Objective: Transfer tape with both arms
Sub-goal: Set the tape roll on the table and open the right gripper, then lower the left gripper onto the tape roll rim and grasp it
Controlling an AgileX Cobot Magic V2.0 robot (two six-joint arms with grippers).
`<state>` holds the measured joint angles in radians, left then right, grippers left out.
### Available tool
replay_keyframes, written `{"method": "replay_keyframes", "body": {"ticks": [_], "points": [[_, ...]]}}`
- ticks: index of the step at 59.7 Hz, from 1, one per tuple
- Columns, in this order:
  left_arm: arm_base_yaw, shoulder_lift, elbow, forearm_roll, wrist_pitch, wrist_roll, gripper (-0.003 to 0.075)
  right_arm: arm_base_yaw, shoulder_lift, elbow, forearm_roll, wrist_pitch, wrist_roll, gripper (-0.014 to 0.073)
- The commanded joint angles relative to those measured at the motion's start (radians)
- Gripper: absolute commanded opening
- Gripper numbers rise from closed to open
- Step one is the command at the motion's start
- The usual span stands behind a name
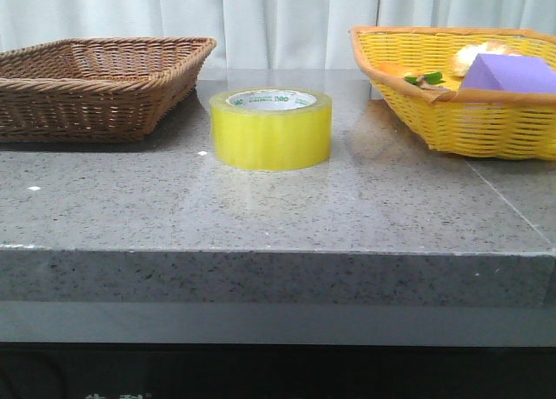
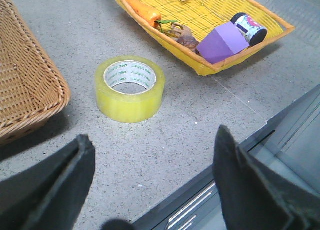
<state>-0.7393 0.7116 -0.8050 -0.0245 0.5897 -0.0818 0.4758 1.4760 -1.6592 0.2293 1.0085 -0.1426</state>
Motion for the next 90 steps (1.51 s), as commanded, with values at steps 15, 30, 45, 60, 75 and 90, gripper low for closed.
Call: {"method": "replay_keyframes", "body": {"ticks": [15, 30, 45, 60, 75, 90], "points": [[-0.009, 0.088, -0.032, 0.032, -0.081, -0.005, 0.0491, -0.004, -0.336, 0.344, 0.015, -0.249, -0.007, 0.0414], [-0.009, 0.208, -0.133, 0.074, -0.064, 0.11, 0.053, -0.004, -0.485, 0.498, 0.015, -0.29, -0.007, 0.0414], [-0.009, 0.416, -0.341, 0.072, 0.107, 0.335, 0.0537, -0.004, -0.508, 0.517, 0.016, -0.262, -0.007, 0.0414], [0.004, 0.672, -0.618, 0.024, 0.302, 0.569, 0.0537, -0.004, -0.507, 0.517, 0.017, -0.261, -0.007, 0.0414], [0.109, 0.889, -0.839, -0.256, 0.452, 0.838, 0.0536, -0.004, -0.507, 0.517, 0.017, -0.261, -0.007, 0.0414], [0.125, 1.072, -0.987, -0.29, 0.528, 0.887, 0.0536, -0.004, -0.507, 0.517, 0.017, -0.261, -0.007, 0.0414]]}}
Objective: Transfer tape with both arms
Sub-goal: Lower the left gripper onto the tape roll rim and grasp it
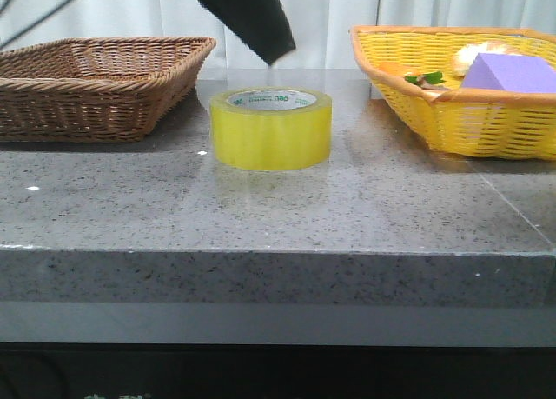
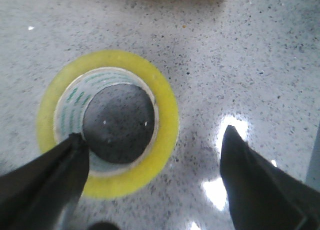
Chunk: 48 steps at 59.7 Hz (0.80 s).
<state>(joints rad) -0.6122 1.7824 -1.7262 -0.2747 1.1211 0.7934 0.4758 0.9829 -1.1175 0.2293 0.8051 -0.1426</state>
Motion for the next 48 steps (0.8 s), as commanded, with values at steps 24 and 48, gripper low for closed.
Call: {"method": "replay_keyframes", "body": {"ticks": [24, 48], "points": [[-0.004, 0.185, -0.153, -0.029, 0.057, 0.012, 0.0535, -0.004, -0.013, -0.024, 0.017, -0.057, -0.007, 0.0414], [-0.004, 0.208, -0.153, -0.013, 0.055, 0.012, 0.0141, -0.004, -0.013, -0.024, 0.017, -0.057, -0.007, 0.0414]]}}
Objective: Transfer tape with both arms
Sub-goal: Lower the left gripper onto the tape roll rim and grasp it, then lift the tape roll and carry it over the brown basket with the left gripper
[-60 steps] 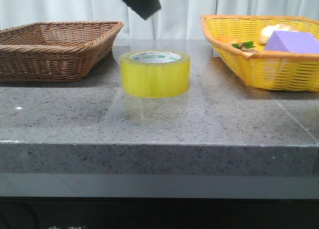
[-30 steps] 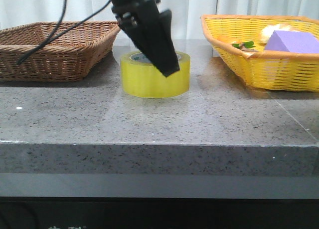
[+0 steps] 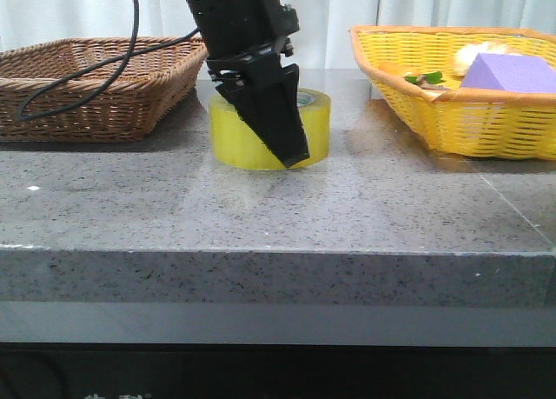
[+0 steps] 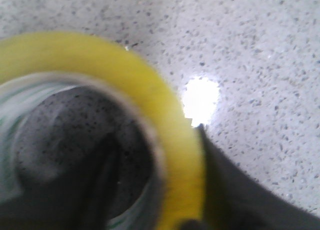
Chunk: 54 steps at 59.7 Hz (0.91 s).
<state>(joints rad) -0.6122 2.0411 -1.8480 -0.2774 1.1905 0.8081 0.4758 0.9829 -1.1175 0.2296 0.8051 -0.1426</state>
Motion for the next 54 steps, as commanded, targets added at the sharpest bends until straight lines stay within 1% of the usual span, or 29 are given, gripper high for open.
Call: {"method": "replay_keyframes", "body": {"ticks": [1, 4, 11, 18, 30, 40, 47, 54], "points": [[-0.004, -0.051, -0.031, -0.008, -0.014, -0.005, 0.0127, -0.004, -0.013, -0.024, 0.017, -0.057, -0.007, 0.0414], [-0.004, -0.051, -0.031, 0.007, -0.016, -0.011, 0.0105, -0.004, -0.013, -0.024, 0.017, -0.057, -0.007, 0.0414], [-0.004, -0.051, -0.04, 0.025, -0.016, -0.015, 0.0107, -0.004, -0.013, -0.024, 0.017, -0.057, -0.007, 0.0414], [-0.004, -0.051, -0.08, 0.025, -0.016, -0.05, 0.0107, -0.004, -0.013, -0.024, 0.017, -0.057, -0.007, 0.0414], [0.0, -0.051, -0.238, 0.029, 0.003, -0.146, 0.0107, -0.004, -0.013, -0.024, 0.017, -0.057, -0.007, 0.0414], [0.035, -0.051, -0.381, 0.032, 0.022, -0.225, 0.0106, -0.004, -0.013, -0.024, 0.017, -0.057, -0.007, 0.0414], [0.073, -0.051, -0.451, 0.077, 0.044, -0.319, 0.0106, -0.004, -0.013, -0.024, 0.017, -0.057, -0.007, 0.0414], [0.132, -0.051, -0.481, 0.134, 0.063, -0.47, 0.0106, -0.004, -0.013, -0.024, 0.017, -0.057, -0.007, 0.0414]]}}
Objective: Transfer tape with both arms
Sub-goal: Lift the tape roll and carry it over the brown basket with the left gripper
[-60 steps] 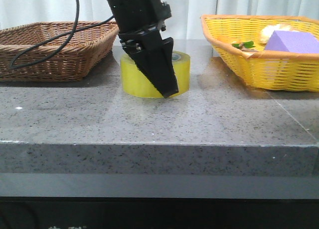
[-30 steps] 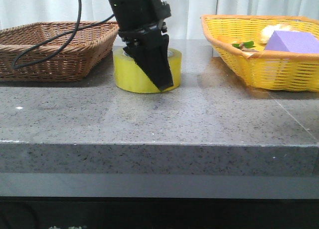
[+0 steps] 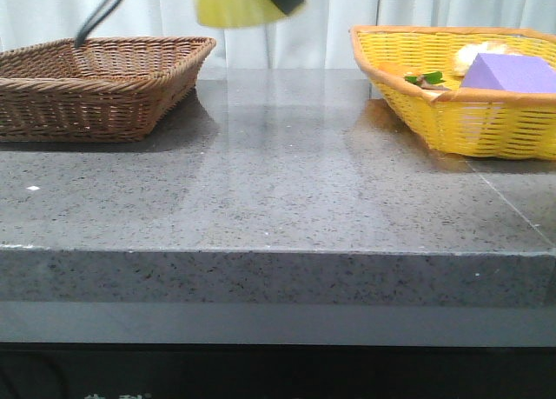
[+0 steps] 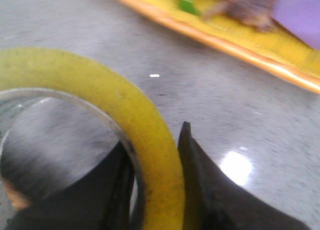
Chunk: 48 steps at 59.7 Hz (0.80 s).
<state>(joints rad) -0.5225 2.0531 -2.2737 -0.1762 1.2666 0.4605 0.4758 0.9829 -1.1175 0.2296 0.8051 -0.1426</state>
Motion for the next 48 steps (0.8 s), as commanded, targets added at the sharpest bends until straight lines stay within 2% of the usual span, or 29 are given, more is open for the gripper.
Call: {"method": "replay_keyframes", "body": {"ticks": [1, 9, 21, 42, 48], "points": [[0.051, -0.063, -0.055, 0.038, -0.01, -0.142, 0.0106, -0.004, -0.013, -0.024, 0.017, -0.057, -0.007, 0.0414], [0.129, -0.062, -0.049, 0.056, 0.011, -0.258, 0.0106, -0.004, -0.013, -0.024, 0.017, -0.057, -0.007, 0.0414], [0.217, -0.058, -0.008, 0.061, -0.024, -0.294, 0.0106, -0.004, -0.013, -0.024, 0.017, -0.057, -0.007, 0.0414], [0.259, 0.03, 0.028, 0.098, -0.087, -0.295, 0.0109, -0.004, -0.013, -0.024, 0.017, -0.057, -0.007, 0.0414], [0.259, 0.059, 0.028, 0.1, -0.089, -0.295, 0.0167, -0.004, -0.013, -0.024, 0.017, -0.057, -0.007, 0.0414]]}}
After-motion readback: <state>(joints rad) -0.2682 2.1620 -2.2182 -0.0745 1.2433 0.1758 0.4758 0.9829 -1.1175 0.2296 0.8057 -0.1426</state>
